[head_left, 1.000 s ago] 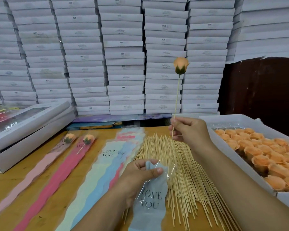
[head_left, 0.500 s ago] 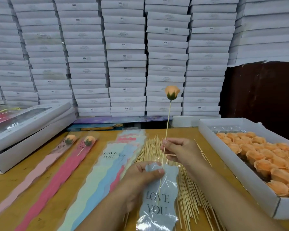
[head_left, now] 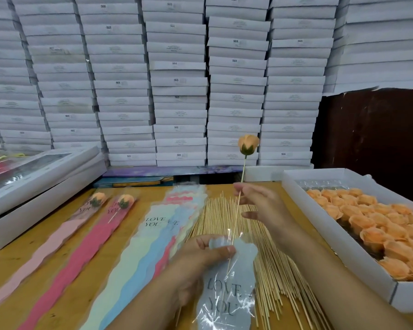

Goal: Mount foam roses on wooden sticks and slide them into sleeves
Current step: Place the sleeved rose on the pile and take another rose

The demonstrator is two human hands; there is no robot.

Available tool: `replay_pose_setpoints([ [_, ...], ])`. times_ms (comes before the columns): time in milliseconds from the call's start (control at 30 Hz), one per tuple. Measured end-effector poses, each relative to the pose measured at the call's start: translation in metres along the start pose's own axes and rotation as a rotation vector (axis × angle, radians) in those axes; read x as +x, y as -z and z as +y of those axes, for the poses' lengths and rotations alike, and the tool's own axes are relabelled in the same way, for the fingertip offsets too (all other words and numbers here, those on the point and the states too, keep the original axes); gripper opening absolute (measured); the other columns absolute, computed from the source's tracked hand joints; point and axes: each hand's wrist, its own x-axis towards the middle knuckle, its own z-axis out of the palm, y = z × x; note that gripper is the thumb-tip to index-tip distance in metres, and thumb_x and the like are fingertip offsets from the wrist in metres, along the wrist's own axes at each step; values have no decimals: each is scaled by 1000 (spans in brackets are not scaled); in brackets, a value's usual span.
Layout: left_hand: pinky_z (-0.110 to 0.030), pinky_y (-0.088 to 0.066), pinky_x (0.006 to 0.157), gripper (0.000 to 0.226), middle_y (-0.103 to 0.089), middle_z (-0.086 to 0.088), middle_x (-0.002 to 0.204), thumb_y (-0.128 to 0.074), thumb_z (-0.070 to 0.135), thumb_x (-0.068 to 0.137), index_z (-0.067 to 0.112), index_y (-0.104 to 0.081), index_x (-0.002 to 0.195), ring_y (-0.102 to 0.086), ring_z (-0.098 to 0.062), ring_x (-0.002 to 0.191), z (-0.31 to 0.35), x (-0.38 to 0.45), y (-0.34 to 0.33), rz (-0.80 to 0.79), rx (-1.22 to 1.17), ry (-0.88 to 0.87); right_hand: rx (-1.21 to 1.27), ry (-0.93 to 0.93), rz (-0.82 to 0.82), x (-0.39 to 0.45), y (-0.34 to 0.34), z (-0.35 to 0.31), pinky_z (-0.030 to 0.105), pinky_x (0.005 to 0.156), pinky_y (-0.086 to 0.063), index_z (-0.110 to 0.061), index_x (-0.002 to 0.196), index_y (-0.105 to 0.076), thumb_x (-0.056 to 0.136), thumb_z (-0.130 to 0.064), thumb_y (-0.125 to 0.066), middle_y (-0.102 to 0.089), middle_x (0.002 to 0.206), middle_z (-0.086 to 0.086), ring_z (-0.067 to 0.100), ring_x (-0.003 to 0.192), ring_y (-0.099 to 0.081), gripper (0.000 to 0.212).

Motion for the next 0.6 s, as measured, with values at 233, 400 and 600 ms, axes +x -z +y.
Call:
replay_pose_setpoints([
  [233, -37, -60, 69, 34, -73, -27, 99, -83, 8, 74, -7, -72, 102, -73, -31, 80, 5, -1, 1, -13, -47, -55, -157, 14, -193, -32, -1, 21, 8, 74, -47, -38, 109, -70, 101, -32, -48, -72, 107, -26, -11, 100, -63, 24],
  [400, -29, -58, 63, 20, -75, -22, 90, -84, 3, 70, -1, -75, 88, -74, -27, 75, 3, -4, 0, -21, -34, -67, -147, 27, -173, -30, 3, 15, 17, 76, -49, -40, 113, -68, 102, -32, -44, -69, 109, -27, -6, 98, -63, 27],
  [600, -33, -59, 69, 14, -76, -21, 92, -85, 3, 72, 8, -81, 84, -75, -28, 78, 4, -9, -3, -131, -21, -22, -29, -2, -59, -17, 13, 6, 24, 75, -53, -37, 111, -70, 103, -33, -45, -70, 111, -21, 8, 102, -65, 26],
])
